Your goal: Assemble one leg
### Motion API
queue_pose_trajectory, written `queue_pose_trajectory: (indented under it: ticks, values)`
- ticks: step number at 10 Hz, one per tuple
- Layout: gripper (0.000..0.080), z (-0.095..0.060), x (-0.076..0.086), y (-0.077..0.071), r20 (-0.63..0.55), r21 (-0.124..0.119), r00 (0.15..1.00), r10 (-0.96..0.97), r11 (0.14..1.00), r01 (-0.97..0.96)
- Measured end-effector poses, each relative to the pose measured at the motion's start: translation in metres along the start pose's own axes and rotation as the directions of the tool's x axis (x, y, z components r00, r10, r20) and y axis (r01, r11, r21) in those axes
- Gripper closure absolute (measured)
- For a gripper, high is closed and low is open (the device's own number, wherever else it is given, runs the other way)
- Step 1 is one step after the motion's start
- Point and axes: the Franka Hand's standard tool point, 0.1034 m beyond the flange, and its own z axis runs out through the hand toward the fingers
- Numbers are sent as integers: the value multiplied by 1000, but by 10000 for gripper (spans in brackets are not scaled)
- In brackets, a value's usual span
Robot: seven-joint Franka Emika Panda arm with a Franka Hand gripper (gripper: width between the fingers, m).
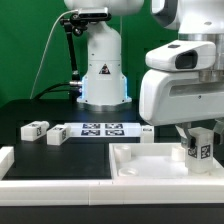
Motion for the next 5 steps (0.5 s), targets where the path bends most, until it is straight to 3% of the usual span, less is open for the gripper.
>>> queue_pose_trajectory:
  ticks: [2, 3, 5]
  values:
    - [509, 0, 0, 0, 0, 2, 1000, 22, 1000, -22]
    - [509, 1, 0, -1, 0, 17, 981, 194, 981, -194]
    - [509, 2, 1, 1, -12, 21, 909, 416, 909, -416]
